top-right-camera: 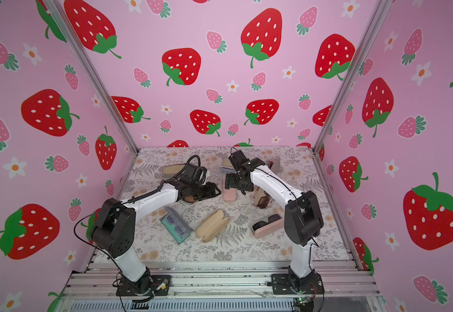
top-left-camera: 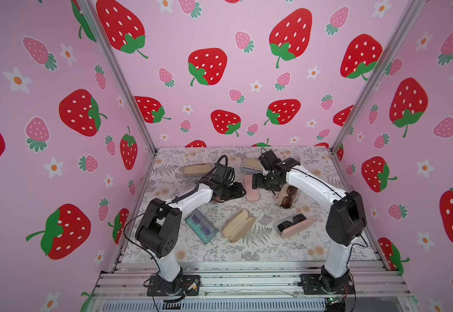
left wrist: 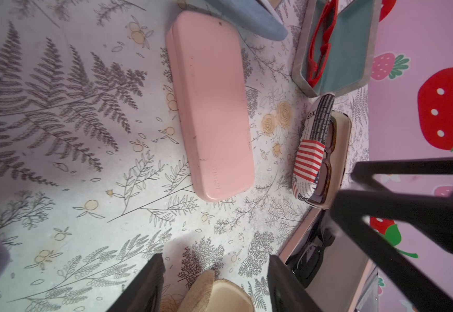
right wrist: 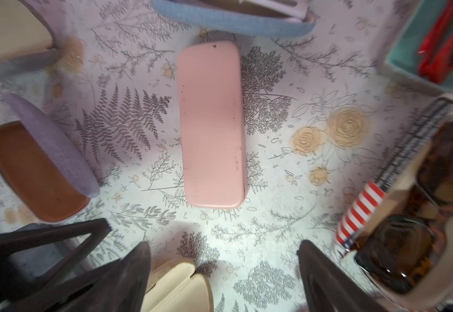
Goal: Close the glasses case
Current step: Move the glasses case to the center of the board, then close the glasses case at the center of the board.
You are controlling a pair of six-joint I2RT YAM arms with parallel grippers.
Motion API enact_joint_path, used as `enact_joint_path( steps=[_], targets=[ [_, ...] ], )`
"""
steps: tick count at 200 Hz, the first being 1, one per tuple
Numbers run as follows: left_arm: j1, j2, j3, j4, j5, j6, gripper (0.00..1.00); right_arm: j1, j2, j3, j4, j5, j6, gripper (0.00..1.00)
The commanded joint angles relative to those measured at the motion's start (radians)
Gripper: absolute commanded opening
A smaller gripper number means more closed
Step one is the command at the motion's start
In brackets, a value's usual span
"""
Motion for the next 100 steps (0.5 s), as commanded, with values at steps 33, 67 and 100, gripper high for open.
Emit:
enact_joint_path(
  steps=[33,67,100],
  targets=[
    [-0.065,0.131,0.191,-0.039,0.017,0.001,0.53,-0.049,-0.197,-0.208,-0.041,0.146,0.038,0.78],
    [-0.086,0.23,0.304,-0.063,0.045,0.006,0.26,-0.163,-0.297,-0.341,-0.003,0.128,0.071,0.22],
    [-0.106,0.329,0.42,-0.117,0.05,0.027,0.0,-0.278,-0.337,-0.419,0.027,0.088,0.077,0.11]
  ],
)
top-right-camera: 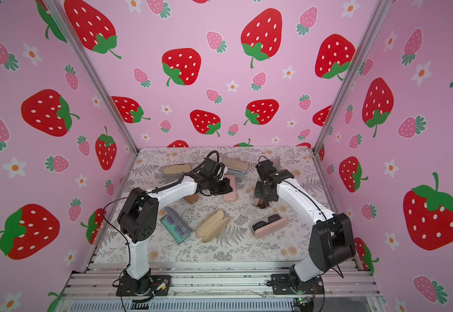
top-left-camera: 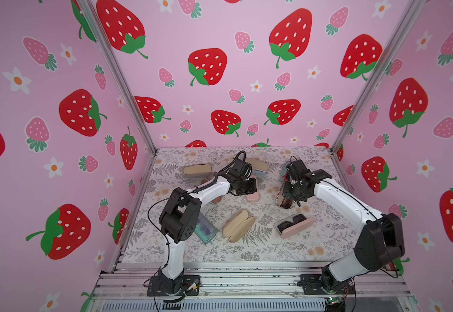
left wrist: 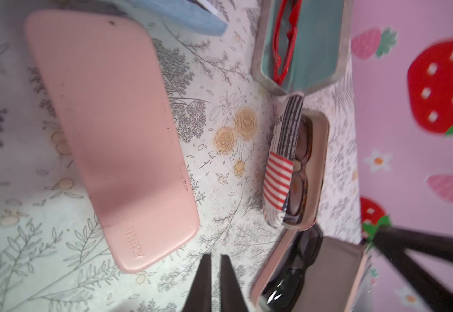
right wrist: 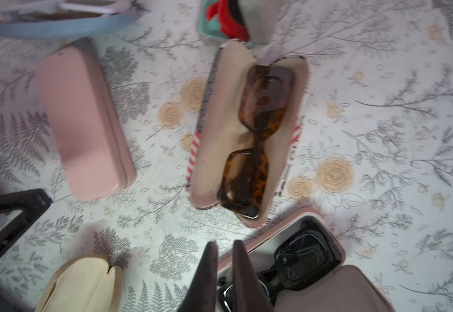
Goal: Close the glasses case
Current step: Close the glasses case at the center of the board.
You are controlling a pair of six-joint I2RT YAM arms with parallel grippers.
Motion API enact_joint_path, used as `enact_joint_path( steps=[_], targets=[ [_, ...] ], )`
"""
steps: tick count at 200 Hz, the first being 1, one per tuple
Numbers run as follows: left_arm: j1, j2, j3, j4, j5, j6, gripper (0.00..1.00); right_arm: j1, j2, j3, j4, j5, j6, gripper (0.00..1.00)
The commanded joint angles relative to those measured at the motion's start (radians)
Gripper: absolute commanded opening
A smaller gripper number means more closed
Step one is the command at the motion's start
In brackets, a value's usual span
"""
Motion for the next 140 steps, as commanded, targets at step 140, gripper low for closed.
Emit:
enact_joint_path(
  steps=[140],
  targets=[
    [-0.099,0.36,0.438,-0.185,0.012,0.021,0.0,-0.257,0.136,-0.106,0.141,-0.087,0.007,0.08]
  ],
)
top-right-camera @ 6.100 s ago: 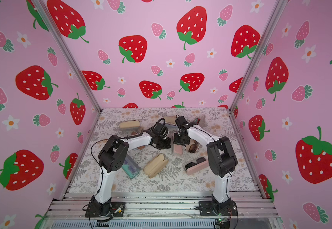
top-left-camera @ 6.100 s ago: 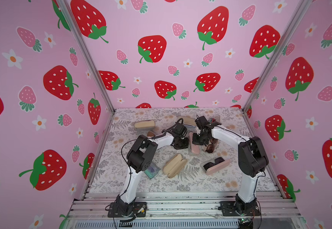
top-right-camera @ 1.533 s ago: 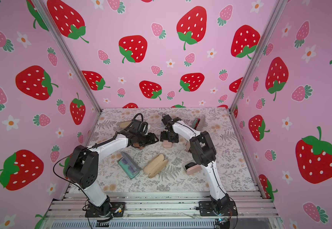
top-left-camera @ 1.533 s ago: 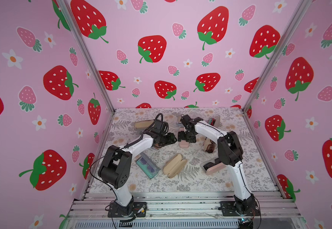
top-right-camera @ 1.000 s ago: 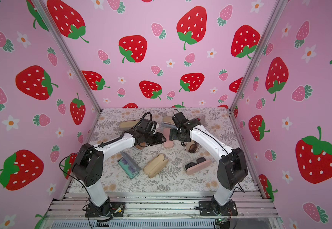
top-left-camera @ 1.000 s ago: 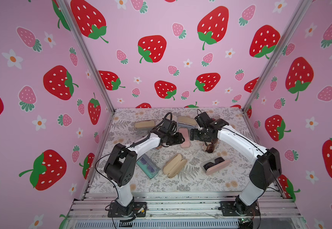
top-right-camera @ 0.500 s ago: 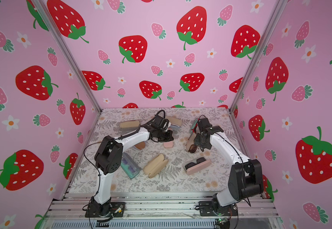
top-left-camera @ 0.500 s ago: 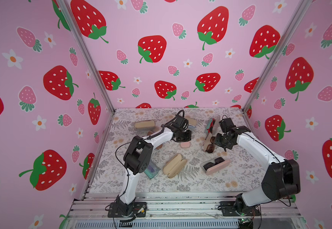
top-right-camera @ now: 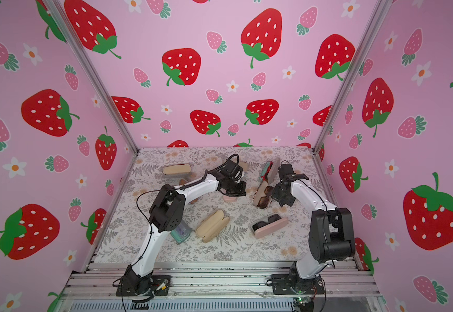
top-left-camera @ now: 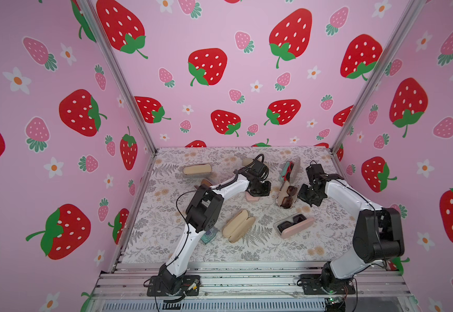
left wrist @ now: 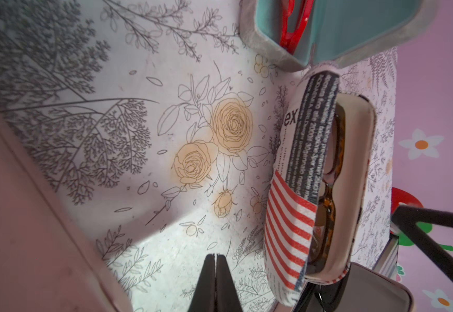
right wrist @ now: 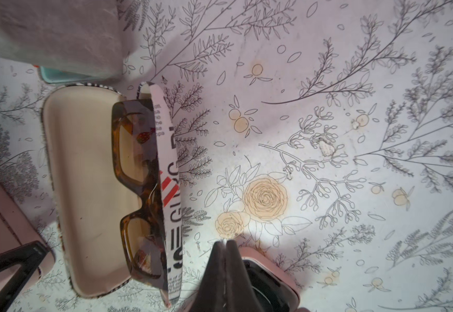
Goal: Close the glasses case
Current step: Close the glasses case at the center of the board.
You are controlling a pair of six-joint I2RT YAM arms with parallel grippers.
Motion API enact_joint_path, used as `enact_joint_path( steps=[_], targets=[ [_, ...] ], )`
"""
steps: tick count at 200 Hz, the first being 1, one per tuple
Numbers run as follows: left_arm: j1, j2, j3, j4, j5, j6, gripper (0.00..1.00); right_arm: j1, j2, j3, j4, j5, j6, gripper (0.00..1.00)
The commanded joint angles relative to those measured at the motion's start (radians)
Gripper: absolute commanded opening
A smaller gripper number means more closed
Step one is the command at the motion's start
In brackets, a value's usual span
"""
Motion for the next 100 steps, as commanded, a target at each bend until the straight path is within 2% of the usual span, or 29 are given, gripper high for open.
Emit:
enact_joint_path(
  steps=[1,100],
  targets=[
    [-0.01,0.027,0.055,-0.029,0.006,-0.005,0.0,-0.011,0.045,0.001,0.032,-0.034,-0.001,0.08],
    [-0.01,0.086,0.107,-0.038,0.018,-0.009,0.0,-0.017,0.173,0.059,0.104,-0.139,-0.057,0.09]
  ],
)
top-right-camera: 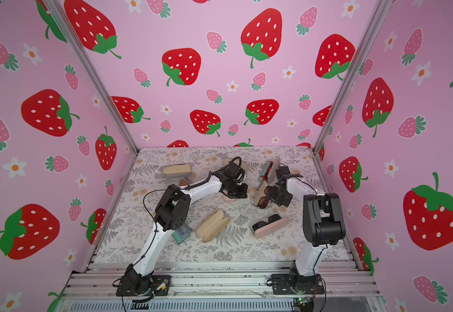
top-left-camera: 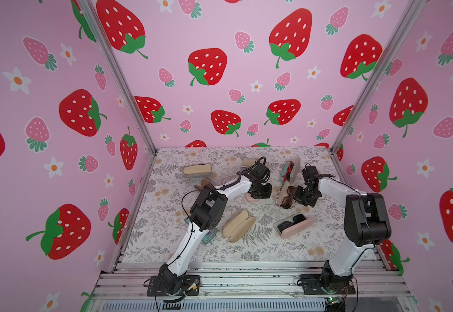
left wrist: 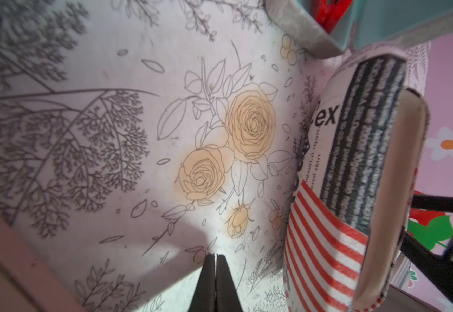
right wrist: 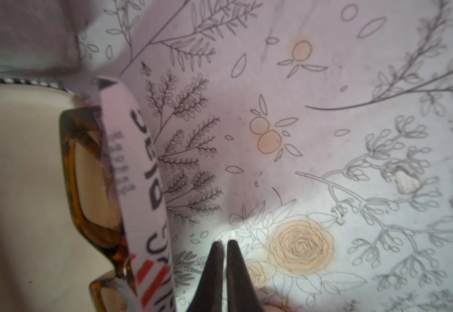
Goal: Close the glasses case
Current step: Close the glasses case at the center of the board.
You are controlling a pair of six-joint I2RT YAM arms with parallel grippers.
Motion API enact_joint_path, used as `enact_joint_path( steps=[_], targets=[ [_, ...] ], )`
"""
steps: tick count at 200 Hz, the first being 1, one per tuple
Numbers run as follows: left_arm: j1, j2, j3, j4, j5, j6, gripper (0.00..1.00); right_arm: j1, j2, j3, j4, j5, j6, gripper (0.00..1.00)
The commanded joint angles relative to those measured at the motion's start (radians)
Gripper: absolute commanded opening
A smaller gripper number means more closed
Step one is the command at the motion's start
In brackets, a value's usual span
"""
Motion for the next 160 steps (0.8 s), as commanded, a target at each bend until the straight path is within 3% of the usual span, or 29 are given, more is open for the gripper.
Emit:
enact_joint_path(
  steps=[1,92,160],
  targets=[
    [-0.005,0.016,0.053,-0.022,0.018,-0.007,0.0,-0.004,0.013,0.035,0.022,-0.052,-0.035,0.09],
    [-0.016,0.012,0.044,-0.01,0.027,-0.011,0.0,0.065,0.067,0.115,0.032,-0.111,-0.116,0.11],
    [-0.018,-0.058,-0.088,0.045,0.018,-0.02,0.0,0.143,0.113,0.184,0.017,-0.107,-0.12,0.12]
  ],
)
